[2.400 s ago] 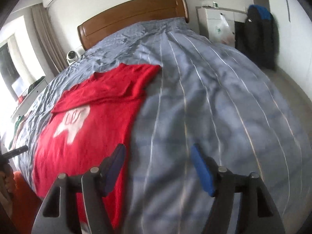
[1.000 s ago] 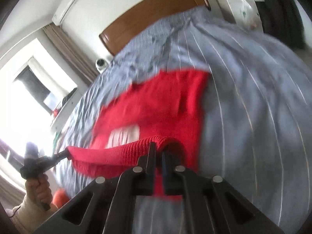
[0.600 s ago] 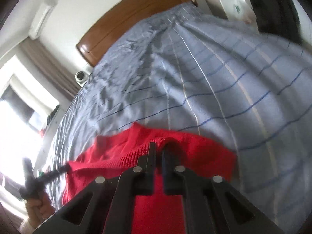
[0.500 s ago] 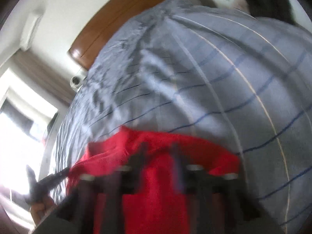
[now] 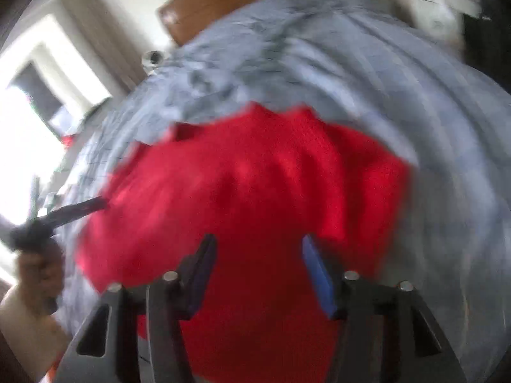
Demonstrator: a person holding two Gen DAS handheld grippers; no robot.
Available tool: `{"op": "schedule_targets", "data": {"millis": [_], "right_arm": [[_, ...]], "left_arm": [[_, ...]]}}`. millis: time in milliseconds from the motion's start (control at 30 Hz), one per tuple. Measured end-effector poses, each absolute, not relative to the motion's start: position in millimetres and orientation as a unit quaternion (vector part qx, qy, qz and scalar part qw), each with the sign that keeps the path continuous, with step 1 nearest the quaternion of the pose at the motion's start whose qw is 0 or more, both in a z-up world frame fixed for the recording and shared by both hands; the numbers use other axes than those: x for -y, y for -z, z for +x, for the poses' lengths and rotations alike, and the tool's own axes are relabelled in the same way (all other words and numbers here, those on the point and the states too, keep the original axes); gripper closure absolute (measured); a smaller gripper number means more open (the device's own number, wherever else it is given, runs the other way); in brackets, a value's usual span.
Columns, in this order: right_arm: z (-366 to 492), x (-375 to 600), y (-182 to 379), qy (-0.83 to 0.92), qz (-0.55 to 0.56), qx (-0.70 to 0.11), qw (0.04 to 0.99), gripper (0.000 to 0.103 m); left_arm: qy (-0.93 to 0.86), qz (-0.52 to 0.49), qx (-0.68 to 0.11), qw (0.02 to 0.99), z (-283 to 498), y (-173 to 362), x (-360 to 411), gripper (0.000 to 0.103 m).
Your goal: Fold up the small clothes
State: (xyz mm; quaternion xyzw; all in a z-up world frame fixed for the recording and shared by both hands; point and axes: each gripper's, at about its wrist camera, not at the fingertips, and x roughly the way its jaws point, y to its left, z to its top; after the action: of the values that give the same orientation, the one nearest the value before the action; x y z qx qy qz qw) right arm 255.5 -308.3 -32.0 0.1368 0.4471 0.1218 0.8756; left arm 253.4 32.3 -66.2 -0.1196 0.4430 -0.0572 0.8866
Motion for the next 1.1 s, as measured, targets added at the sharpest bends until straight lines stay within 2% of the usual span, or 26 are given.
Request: {"op": "schedule_targets", "data": {"millis": [33,67,133,167,300,400,467,567,1100], "right_arm": [[236.7,311.4,21.6,-0.117,0.133,-0.422,0.889,0.044],[222.0,313.6,14.9,-0.112,0.127,-0.405,0.899,0.035],[179.8,322.2,2.0,-0.076,0.100,-0.356,0.926,0.021],[167.2,327.0,1.6,-0.055,0.089,-0.344,0.933,0.019],[145.0,363.0,26.2,0.046,0.059,-0.362,0.929,0.018],[147.9,394.5,51.4,0.079,0.127,-0.395,0.906,0.018],[155.0,408.8,64.6,0.069,0.173,-0.412,0.892,0.015],[156.3,409.2,63.6,0.048,0.178,-0.408,0.894,0.005],[153.3,401.0,71.5,0.044,0.165,-0.393,0.903,0.002]], "left_arm": [[0.047,-0.110,-0.426,0.897,236.7,60.5,-37.1,0.003],[0.032,-0.098,-0.408,0.907,220.9,56.5,-43.1,0.000],[-0.013,-0.068,-0.384,0.921,194.5,58.6,-63.1,0.000],[-0.032,-0.063,-0.395,0.916,190.9,66.9,-75.0,0.000],[-0.090,-0.075,-0.430,0.895,203.8,103.0,-111.9,0.001],[-0.086,-0.071,-0.457,0.882,214.6,126.2,-116.1,0.000],[-0.092,-0.042,-0.436,0.894,211.3,126.1,-109.9,0.000],[-0.105,-0.003,-0.418,0.902,207.2,127.2,-98.5,0.000],[-0.096,-0.023,-0.401,0.911,204.3,131.3,-104.8,0.000]]}}
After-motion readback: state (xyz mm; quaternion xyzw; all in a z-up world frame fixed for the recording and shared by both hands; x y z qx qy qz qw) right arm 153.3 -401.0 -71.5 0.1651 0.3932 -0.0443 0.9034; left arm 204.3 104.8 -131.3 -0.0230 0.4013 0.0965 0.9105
